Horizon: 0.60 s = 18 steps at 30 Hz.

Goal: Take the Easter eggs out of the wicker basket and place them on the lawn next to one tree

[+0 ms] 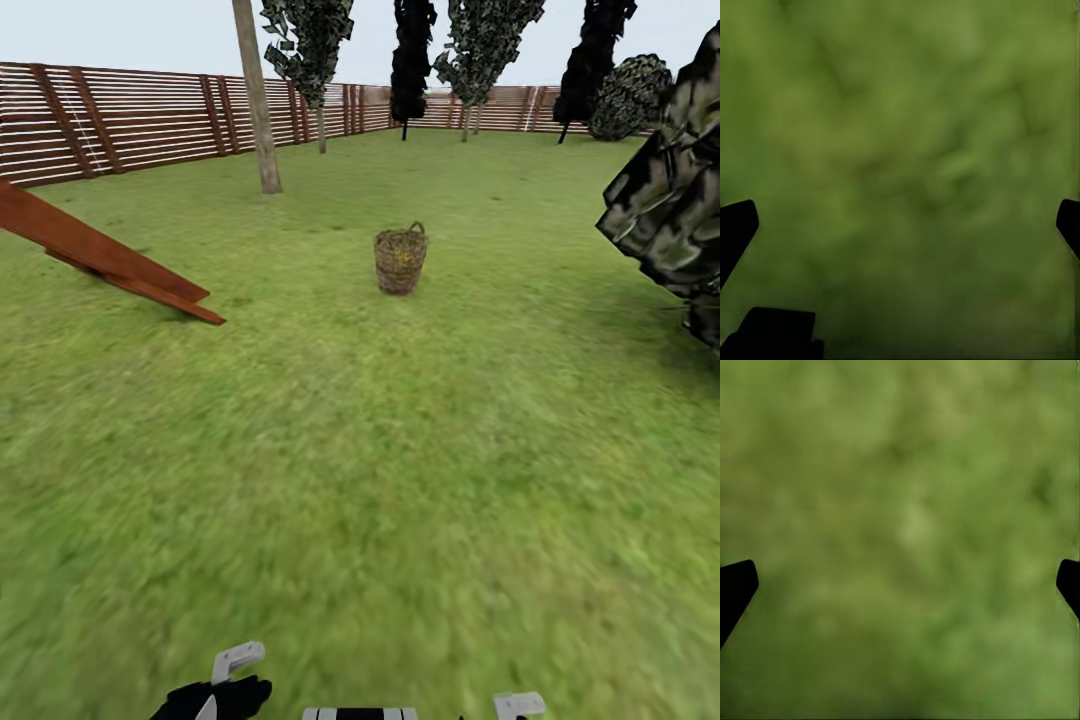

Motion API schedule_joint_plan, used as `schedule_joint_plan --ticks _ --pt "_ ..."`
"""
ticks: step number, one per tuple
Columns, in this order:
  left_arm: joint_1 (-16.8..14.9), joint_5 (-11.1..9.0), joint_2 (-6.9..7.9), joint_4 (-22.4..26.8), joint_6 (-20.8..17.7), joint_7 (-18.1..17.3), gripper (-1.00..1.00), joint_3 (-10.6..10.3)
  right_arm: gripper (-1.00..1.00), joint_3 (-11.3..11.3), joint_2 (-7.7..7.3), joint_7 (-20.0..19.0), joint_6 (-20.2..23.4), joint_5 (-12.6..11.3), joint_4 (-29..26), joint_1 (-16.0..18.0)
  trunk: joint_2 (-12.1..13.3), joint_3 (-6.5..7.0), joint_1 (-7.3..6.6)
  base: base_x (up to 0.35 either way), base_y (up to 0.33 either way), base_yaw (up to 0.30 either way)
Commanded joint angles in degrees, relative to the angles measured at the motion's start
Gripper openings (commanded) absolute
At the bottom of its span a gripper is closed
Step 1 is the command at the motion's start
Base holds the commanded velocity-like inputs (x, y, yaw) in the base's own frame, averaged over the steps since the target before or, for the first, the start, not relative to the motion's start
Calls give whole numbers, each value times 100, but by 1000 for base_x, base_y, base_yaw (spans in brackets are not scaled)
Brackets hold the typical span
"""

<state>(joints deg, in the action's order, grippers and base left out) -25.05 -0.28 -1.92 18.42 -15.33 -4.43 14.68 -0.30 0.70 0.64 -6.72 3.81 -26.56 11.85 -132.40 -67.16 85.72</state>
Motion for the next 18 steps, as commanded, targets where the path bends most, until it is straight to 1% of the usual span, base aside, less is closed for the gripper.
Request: schedule_joint_plan --ticks 1,18 --pt "-2 -1 -4 12 -40 -23 100 41 100 -4 1 7 -14 40 2 1 -1 -4 2 328 0 72" --pt "-2 1 -2 18 -40 -23 100 43 100 -5 1 7 -14 38 10 1 -1 -4 2 328 0 6"
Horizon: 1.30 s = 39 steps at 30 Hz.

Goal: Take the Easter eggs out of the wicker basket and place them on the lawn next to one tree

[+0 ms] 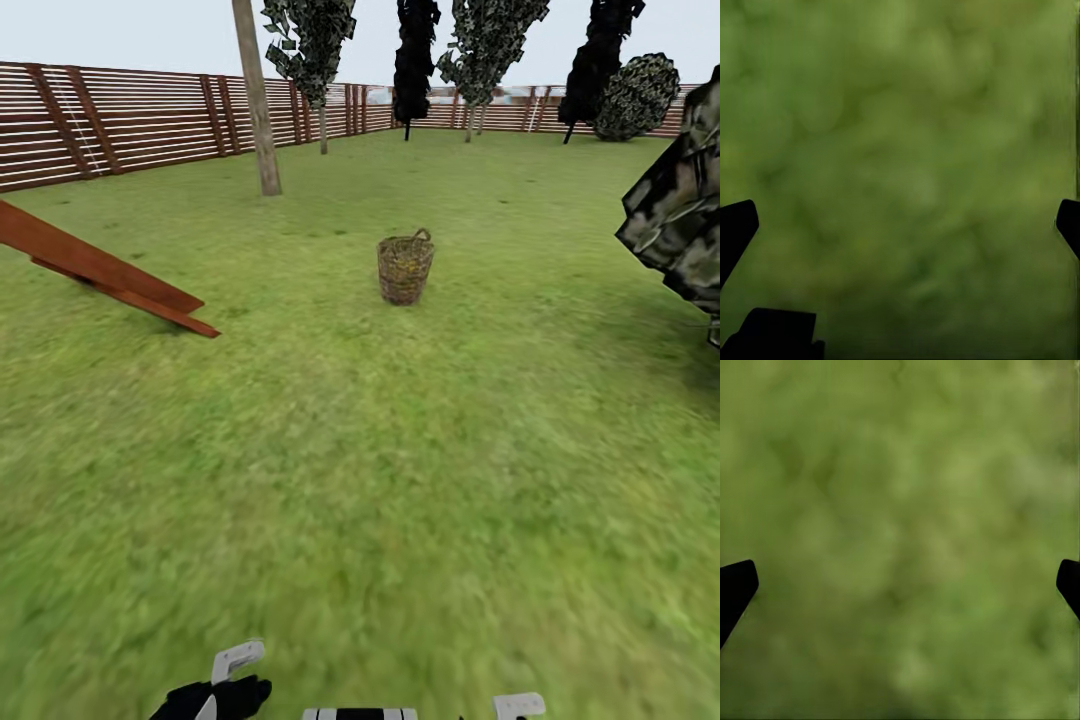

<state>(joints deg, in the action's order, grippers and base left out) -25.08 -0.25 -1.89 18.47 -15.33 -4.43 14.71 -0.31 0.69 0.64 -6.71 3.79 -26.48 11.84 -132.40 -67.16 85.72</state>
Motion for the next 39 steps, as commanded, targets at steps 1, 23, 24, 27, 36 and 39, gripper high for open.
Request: schedule_joint_plan --ticks 1,23,24,27,36,39 --pt "1 -2 -4 14 -41 -23 100 40 100 -4 1 7 -14 37 3 2 -1 -4 2 328 0 0" --pt "-1 6 -4 16 -41 -23 100 32 100 -4 1 7 -14 43 73 2 -1 -4 2 328 0 0" --pt "2 7 -4 16 -41 -23 100 32 100 -4 1 7 -14 43 73 2 -1 -4 2 328 0 0" --pt "2 7 -4 16 -41 -23 100 32 100 -4 1 7 -14 43 73 2 -1 -4 2 328 0 0" --pt "1 7 -4 16 -41 -23 100 32 100 -4 1 -2 -16 43 80 2 -1 12 2 328 0 -178" --pt "2 7 -4 16 -41 -23 100 32 100 -4 1 -2 -70 39 82 2 -1 21 2 328 0 -282"
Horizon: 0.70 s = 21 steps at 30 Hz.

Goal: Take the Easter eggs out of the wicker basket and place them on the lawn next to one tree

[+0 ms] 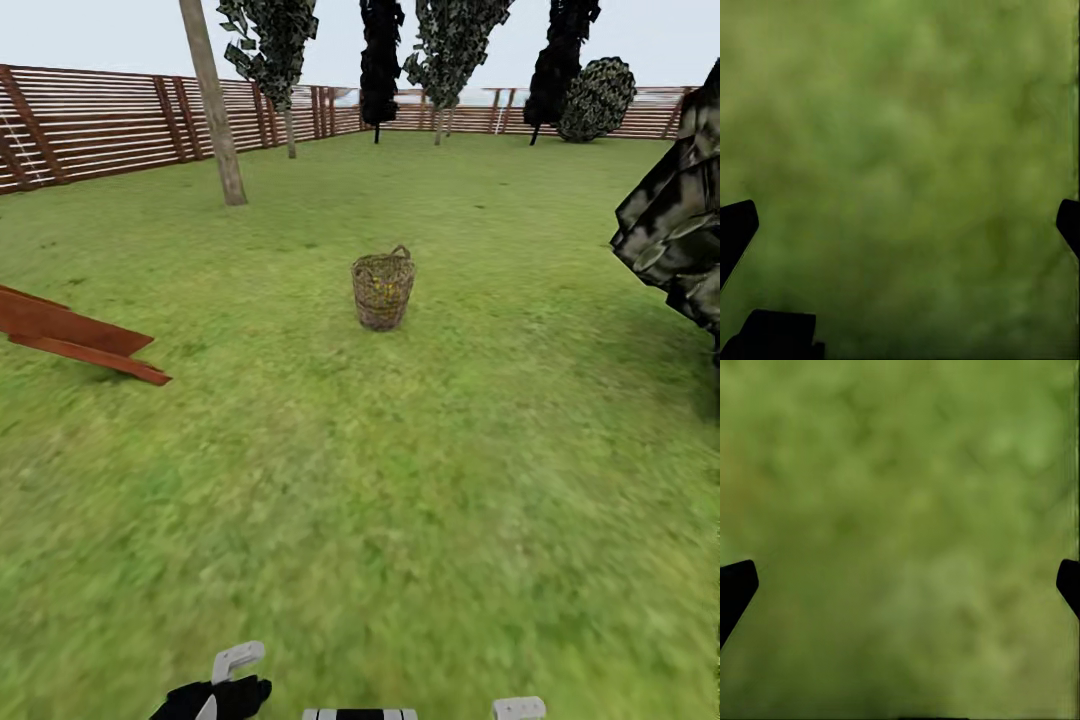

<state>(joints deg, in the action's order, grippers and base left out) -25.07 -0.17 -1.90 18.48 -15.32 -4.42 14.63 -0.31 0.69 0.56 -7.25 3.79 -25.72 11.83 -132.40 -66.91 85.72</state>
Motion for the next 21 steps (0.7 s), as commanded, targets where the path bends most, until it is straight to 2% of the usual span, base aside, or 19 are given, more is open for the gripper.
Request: schedule_joint_plan --ticks 1,8,21 --pt "2 -1 -4 16 -41 -24 100 40 100 -4 1 6 -52 37 5 4 -1 -1 3 328 0 -283" --pt "2 -1 -4 16 -41 -24 100 40 100 -4 1 6 -100 34 6 4 -1 16 3 328 0 -240" --pt "-2 -1 -4 16 -41 -24 100 40 100 27 5 8 -101 52 188 4 -1 17 3 328 0 -10"
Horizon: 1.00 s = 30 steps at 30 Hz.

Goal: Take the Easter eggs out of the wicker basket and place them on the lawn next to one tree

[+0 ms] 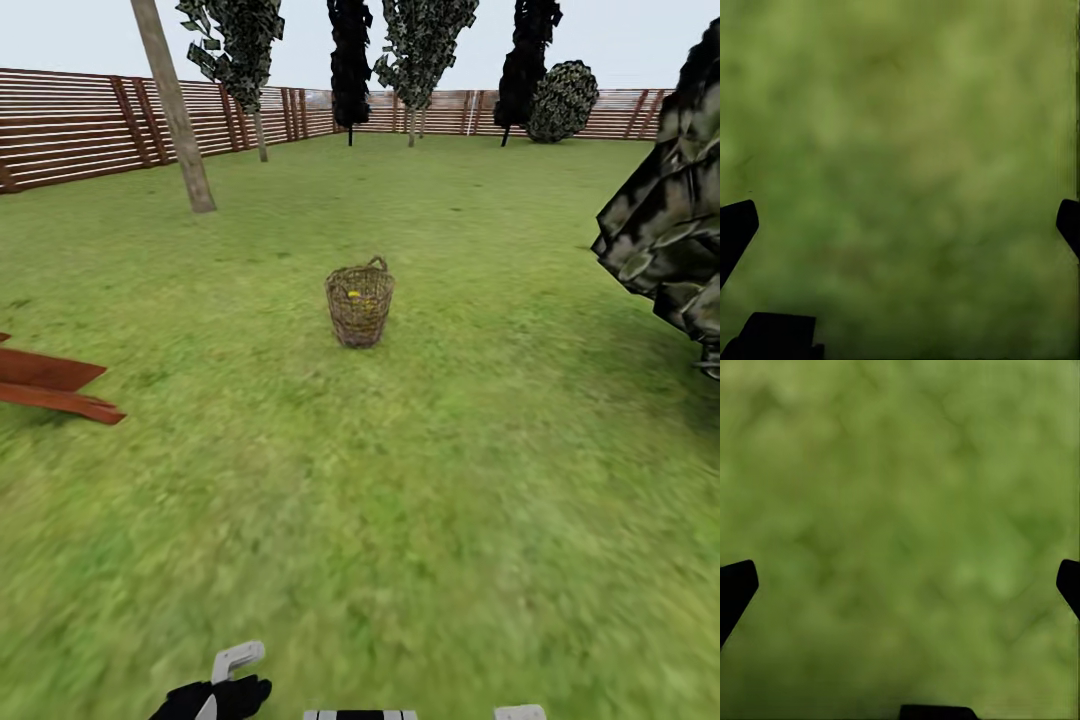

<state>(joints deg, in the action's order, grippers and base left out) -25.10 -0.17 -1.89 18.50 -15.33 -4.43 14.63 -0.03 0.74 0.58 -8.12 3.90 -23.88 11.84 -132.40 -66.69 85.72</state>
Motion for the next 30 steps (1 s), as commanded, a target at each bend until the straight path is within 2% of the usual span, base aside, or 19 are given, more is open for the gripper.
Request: schedule_joint_plan --ticks 1,12,18,27,30 --pt "0 -1 -6 13 -40 -23 100 39 100 -3 -1 5 -14 41 11 2 -1 -4 2 328 0 0" --pt "1 -1 -5 13 -40 -23 100 39 100 -6 -1 5 -23 40 24 2 -1 -4 2 328 0 0" --pt "2 -1 -4 13 -40 -23 100 39 100 -19 0 6 -225 33 32 2 -1 -4 2 329 0 -16" --pt "2 -1 -4 13 -40 -23 100 39 100 -28 1 4 -251 32 33 2 -1 13 2 330 0 -257" --pt "3 -1 -4 13 -40 -23 100 39 100 -25 3 4 -251 32 33 2 -1 14 2 331 0 -92"
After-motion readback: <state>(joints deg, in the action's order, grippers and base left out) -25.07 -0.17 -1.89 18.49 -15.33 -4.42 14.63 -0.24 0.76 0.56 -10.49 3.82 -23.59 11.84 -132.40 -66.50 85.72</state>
